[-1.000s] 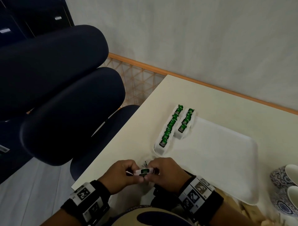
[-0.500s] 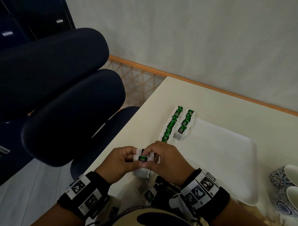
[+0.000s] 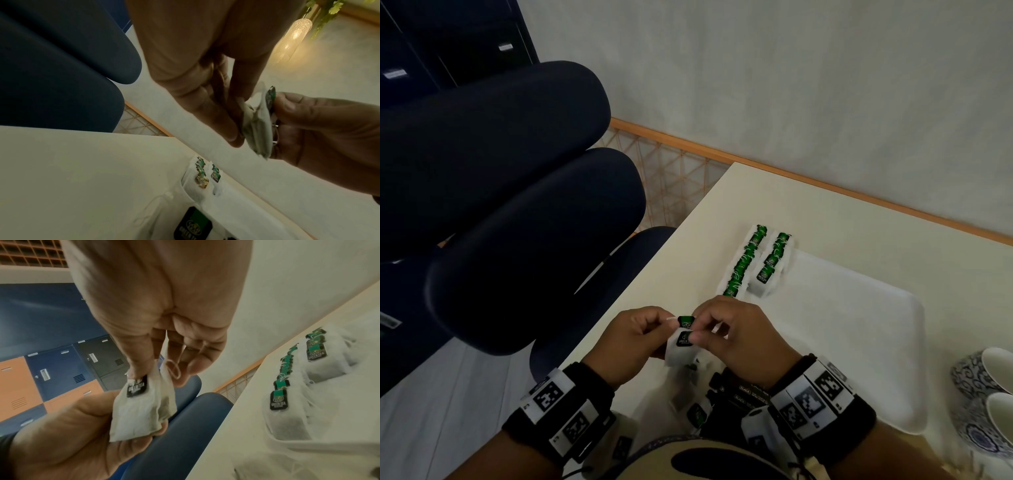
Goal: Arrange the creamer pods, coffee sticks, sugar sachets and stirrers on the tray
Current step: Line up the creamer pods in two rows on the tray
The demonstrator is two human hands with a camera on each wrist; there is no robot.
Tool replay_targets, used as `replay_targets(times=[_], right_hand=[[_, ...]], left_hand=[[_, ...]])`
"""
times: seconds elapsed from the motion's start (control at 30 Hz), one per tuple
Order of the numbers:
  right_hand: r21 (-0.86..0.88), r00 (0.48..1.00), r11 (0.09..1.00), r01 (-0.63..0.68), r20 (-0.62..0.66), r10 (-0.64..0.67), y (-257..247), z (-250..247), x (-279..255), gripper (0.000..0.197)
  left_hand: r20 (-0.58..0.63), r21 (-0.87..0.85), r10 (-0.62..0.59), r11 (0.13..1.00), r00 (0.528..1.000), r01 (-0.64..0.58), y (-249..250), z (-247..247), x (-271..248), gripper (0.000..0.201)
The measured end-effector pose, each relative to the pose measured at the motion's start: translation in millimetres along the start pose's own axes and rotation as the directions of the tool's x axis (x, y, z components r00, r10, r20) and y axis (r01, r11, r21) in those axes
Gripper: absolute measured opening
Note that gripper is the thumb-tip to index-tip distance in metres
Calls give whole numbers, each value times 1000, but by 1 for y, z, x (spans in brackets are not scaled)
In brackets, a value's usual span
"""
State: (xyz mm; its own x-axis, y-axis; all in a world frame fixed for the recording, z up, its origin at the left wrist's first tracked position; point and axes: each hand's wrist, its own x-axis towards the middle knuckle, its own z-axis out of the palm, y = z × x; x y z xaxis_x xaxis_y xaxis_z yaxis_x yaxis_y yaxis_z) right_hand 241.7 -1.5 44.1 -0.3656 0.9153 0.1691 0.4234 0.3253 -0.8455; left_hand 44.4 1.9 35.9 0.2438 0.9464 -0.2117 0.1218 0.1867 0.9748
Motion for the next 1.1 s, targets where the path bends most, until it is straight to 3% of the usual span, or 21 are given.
replay_targets(times=[0.27, 0.33, 0.37, 0.43, 0.5, 0.6, 0.67, 0.83, 0.9, 1.0, 1.1], right_hand=[[-27, 994, 995, -99, -43, 98, -3, -7, -2, 7], [-49, 993, 993, -106, -55, 104, -1, -9, -5, 7], [-52, 992, 992, -112, -67, 108, 0, -11, -7, 8], [-45, 986, 990, -136, -102, 131, 4, -16, -12, 11], [-49, 977, 984, -169, -137, 161, 7, -21, -17, 14], [-54, 963, 974, -220, -172, 208, 12, -28, -25, 14], [-53, 955, 968, -246, -182, 233, 14, -31, -29, 14], [-72, 951, 958, -278, -161, 264, 14, -32, -36, 17], [-53, 954, 959, -280, -127, 271, 14, -31, -38, 21], [-55, 959, 959, -279, -69, 275, 17, -31, -41, 25], [-108, 954, 948, -299, -44, 296, 22, -31, -42, 17]], left_hand=[[74, 90, 38, 995, 997, -45, -7, 3, 3, 21], [47, 284, 56, 956, 997, -67, -20, -1, 6, 19], [67, 460, 83, 882, 994, -104, -28, -3, 6, 16], [198, 739, 84, 641, 977, -205, -44, -3, 4, 13], [334, 833, 4, 466, 943, -297, -60, 2, 0, 20], [507, 812, -77, 376, 858, -446, -79, 15, -1, 34], [557, 807, -113, 307, 823, -504, -87, 22, 2, 43], [583, 810, -208, 72, 785, -582, -91, 26, 13, 50], [586, 807, -185, 43, 789, -589, -90, 26, 14, 45], [594, 804, -109, 72, 797, -590, -83, 30, 8, 35], [534, 845, -99, 86, 840, -527, -82, 30, 9, 33]])
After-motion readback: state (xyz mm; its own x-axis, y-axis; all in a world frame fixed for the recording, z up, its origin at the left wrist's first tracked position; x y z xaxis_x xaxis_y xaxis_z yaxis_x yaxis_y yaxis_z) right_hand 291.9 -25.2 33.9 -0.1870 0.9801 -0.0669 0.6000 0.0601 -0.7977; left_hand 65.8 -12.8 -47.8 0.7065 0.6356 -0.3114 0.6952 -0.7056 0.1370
